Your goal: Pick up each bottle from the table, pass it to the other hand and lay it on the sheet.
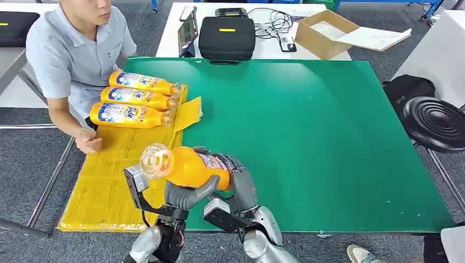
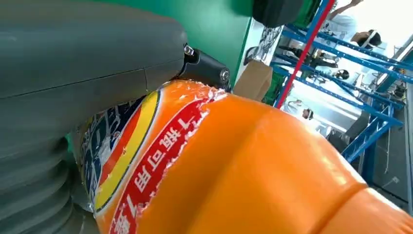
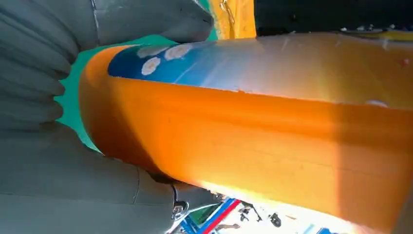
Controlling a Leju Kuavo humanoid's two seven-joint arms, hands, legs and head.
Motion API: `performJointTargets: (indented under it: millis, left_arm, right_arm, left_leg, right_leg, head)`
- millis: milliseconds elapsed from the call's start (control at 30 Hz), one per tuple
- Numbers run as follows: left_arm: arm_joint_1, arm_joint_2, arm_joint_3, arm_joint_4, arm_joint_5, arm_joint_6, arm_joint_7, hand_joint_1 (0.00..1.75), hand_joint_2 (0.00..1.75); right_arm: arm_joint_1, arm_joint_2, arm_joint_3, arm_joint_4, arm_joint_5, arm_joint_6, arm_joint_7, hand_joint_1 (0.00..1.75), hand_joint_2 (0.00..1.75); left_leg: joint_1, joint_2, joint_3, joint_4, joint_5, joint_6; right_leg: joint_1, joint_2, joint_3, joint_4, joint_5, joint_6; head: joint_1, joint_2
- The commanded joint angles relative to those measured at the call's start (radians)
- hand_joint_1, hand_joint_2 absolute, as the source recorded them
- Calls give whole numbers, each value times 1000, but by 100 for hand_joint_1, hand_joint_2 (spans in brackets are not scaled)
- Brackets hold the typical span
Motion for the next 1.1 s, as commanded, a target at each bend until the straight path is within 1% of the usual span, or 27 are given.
performJointTargets:
  millis: [33, 133, 167, 200, 233, 267, 300, 367, 400, 433, 467, 500, 533, 600, 633, 667, 733, 833, 867, 900, 1000, 1033, 1100]
  left_arm:
    - [-99, 7, -8, 75, 62, -6, 35, 175, 175]
    - [-125, 24, 25, 95, 84, -13, 55, 175, 175]
    - [-134, 37, 43, 97, 83, -12, 59, 175, 175]
    - [-142, 49, 59, 101, 92, -17, 63, 175, 175]
    - [-151, 56, 75, 105, 96, -22, 65, 175, 175]
    - [-165, 62, 96, 114, 95, -26, 68, 175, 175]
    - [-177, 63, 117, 121, 97, -25, 69, 175, 175]
    - [-218, 71, 153, 140, 66, 10, 68, 175, 175]
    - [-240, 75, 166, 153, 50, 23, 65, 175, 175]
    - [-273, 86, 178, 171, 14, 56, 60, 175, 175]
    - [-310, 94, 199, 196, 3, 67, 65, 175, 175]
    - [-321, 95, 207, 204, 3, 64, 72, 175, 175]
    - [-321, 95, 207, 204, 3, 64, 72, 175, 175]
    - [-332, 99, 205, 213, -17, 74, 71, 175, 175]
    - [-354, 106, 211, 226, -39, 91, 64, 175, 175]
    - [-398, 119, 225, 255, -67, 114, 64, 175, 175]
    - [-459, 148, 230, 287, -118, 120, 63, 175, 175]
    - [-549, 187, 232, 328, -279, 142, 64, 175, 175]
    - [-562, 186, 243, 336, -297, 143, 66, 175, 175]
    - [-602, 191, 251, 364, -348, 139, 89, 175, 175]
    - [-694, 200, 254, 451, -495, 157, 98, 175, 175]
    - [-725, 203, 253, 490, -541, 158, 112, 175, 175]
    - [-762, 204, 258, 540, -573, 149, 123, 175, 175]
  right_arm:
    - [-11, 1, 121, 116, 27, 13, -10, 0, 0]
    - [-21, 4, 139, 149, 28, 12, -35, 0, 0]
    - [-32, 7, 161, 160, 50, -11, -35, 0, 0]
    - [-37, 15, 160, 166, 46, -11, -35, 0, 0]
    - [-40, 21, 159, 164, 44, -25, -35, 0, 0]
    - [-40, 27, 151, 159, 32, -36, -35, 0, 0]
    - [-38, 29, 143, 155, 18, -35, -35, 0, 0]
    - [-39, 25, 147, 160, 28, -46, -35, 0, 0]
    - [-39, 25, 149, 164, 31, -51, -35, 0, 0]
    - [-42, 26, 151, 168, 32, -55, -35, 0, 0]
    - [-44, 28, 153, 171, 25, -58, -35, 0, 0]
    - [-46, 28, 155, 173, 23, -60, -35, 0, 0]
    - [-46, 28, 155, 173, 23, -60, -35, 0, 0]
    - [-47, 28, 160, 170, 17, -62, -35, 0, 0]
    - [-50, 30, 160, 176, 11, -63, -35, 0, 0]
    - [-55, 33, 168, 178, 6, -75, -35, 0, 0]
    - [-55, 35, 172, 172, -6, -93, -35, 0, 0]
    - [-55, 29, 167, 161, -29, -131, -35, 0, 0]
    - [-54, 27, 163, 158, -32, -132, -35, 0, 0]
    - [-53, 24, 147, 146, -43, -141, -35, 0, 0]
    - [-50, 21, 104, 127, -56, -150, -35, 0, 0]
    - [-52, 21, 92, 127, -59, -154, -35, 0, 0]
    - [-54, 18, 83, 122, -65, -150, -35, 0, 0]
  left_leg:
    - [-1, -1, 5, -2, -1, 1]
    - [0, -2, 3, -1, 0, 1]
    - [0, -2, 4, -2, 0, 1]
    - [0, -2, 6, -2, 0, 1]
    - [0, 0, 3, -1, 0, 0]
    - [0, 1, 4, -2, 0, 1]
    - [0, 1, 2, -1, 0, 0]
    - [0, 0, 4, -2, 0, 0]
    - [0, -2, 2, -1, 1, 0]
    - [0, -3, 3, -2, 1, -1]
    - [1, -2, 1, -1, 2, -1]
    - [1, -3, 2, -1, 2, -1]
    - [1, -1, 1, -1, 2, -1]
    - [0, -1, 5, -2, 1, 0]
    - [0, 0, 6, -2, 1, 0]
    - [0, -1, 2, -1, 1, -1]
    - [0, -3, 3, -2, 2, 0]
    - [1, -3, 0, 1, 2, -1]
    - [0, -2, -1, 0, 3, -1]
    - [1, -1, 0, 0, 2, -1]
    - [1, -3, -2, 1, 3, -1]
    - [1, -4, -1, 1, 3, -1]
    - [1, -2, -2, 1, 4, -1]
  right_leg:
    - [0, -3, 5, -1, -2, -2]
    - [0, -4, 3, -1, -1, -1]
    - [0, -4, 5, -1, -1, -2]
    - [0, -4, 6, -2, -1, -2]
    - [0, -1, 3, -1, 0, -2]
    - [0, -1, 4, -1, -1, -2]
    - [1, -1, 2, -1, 0, -2]
    - [1, -3, 3, -1, -1, -2]
    - [1, -4, 2, 0, -1, -2]
    - [1, -5, 3, -1, -1, -2]
    - [1, -4, 2, 0, 0, -1]
    - [1, -5, 2, 0, -1, -2]
    - [1, -2, 1, 0, 0, -1]
    - [1, -4, 5, -1, -1, -3]
    - [1, -4, 6, -1, -1, -3]
    - [0, -2, 2, 0, 0, -1]
    - [1, -5, 4, 0, -1, -2]
    - [1, -5, 1, 2, 0, -2]
    - [1, -4, 0, 2, 0, -2]
    - [1, -3, 1, 2, 0, -2]
    - [1, -5, -1, 2, 0, -1]
    - [1, -6, 1, 3, -1, -2]
    - [1, -4, -1, 2, 0, -1]
  head:
    - [0, 0]
    - [0, 0]
    - [0, 0]
    - [0, 0]
    - [0, 0]
    - [0, 0]
    - [0, 0]
    - [0, 0]
    - [0, 0]
    - [0, 0]
    - [0, 0]
    - [0, 0]
    - [0, 0]
    - [0, 0]
    - [0, 0]
    - [0, 0]
    - [0, 0]
    - [1, 0]
    - [0, 0]
    - [0, 0]
    - [0, 0]
    - [0, 0]
    - [0, 0]
